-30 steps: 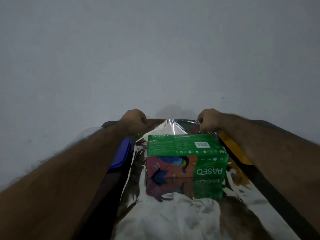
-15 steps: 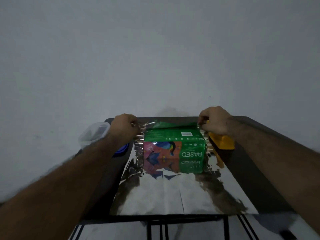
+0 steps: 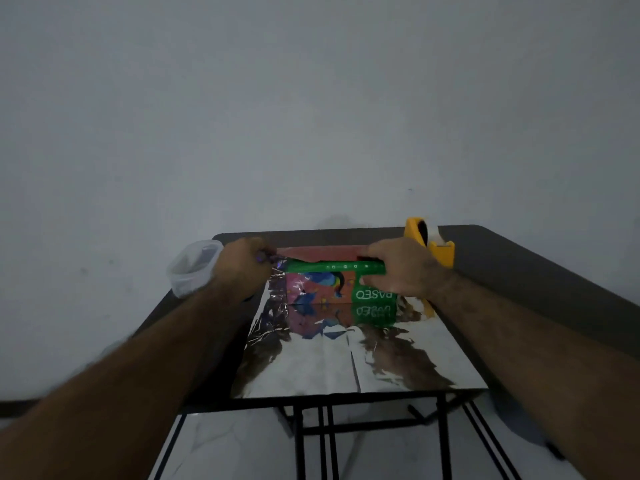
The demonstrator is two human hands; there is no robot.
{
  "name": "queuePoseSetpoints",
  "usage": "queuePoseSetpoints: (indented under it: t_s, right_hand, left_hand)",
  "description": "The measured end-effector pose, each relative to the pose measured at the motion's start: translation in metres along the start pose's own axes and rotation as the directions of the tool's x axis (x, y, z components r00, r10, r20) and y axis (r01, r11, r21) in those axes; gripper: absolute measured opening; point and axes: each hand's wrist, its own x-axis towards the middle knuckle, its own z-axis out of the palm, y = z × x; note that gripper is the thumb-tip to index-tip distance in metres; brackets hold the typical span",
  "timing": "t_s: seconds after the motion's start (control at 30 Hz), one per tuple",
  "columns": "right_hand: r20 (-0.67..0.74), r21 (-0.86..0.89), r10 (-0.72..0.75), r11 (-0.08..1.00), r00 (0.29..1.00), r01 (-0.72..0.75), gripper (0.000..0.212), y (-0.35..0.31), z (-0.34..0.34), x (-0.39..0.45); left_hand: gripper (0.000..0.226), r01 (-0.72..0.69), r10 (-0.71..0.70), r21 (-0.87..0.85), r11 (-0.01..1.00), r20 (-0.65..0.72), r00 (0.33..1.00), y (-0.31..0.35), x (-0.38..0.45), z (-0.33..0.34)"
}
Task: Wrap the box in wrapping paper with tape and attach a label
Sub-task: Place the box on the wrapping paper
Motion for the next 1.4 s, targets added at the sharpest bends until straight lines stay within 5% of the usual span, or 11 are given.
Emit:
queuePoseSetpoints:
  t_s: [0.17, 0.4, 0.87, 1.4]
  right_hand:
    - [-0.106, -0.083, -0.012, 0.997, 0.994, 0.004, 0.060, -0.005, 0.010, -0.004]
    - [-0.166, -0.050, 0.022, 0.998, 0.986, -0.031, 0.058, -0.006, 0.024, -0.009]
    - [-0.267, -0.058, -0.038, 0.998, 0.963, 0.023, 0.049, 0.007, 0.037, -0.008]
    - [-0.371, -0.121, -0.078, 0.992, 0.926, 0.035, 0.044, -0.001, 0.044, -0.016]
  left_hand:
    - [0.070, -0.206, 0.206, 0.047, 0.977, 0.014, 0.979, 0.028, -0.011, 0.005]
    - [0.052, -0.450, 0.401, 0.312, 0.837, 0.211, 0.892, 0.049, -0.011, 0.037]
    - [0.057, -0.425, 0.421, 0.183, 0.886, 0.064, 0.905, 0.025, -0.016, 0.051]
    - [0.064, -0.451, 0.447, 0.250, 0.857, 0.075, 0.891, 0.022, -0.018, 0.052]
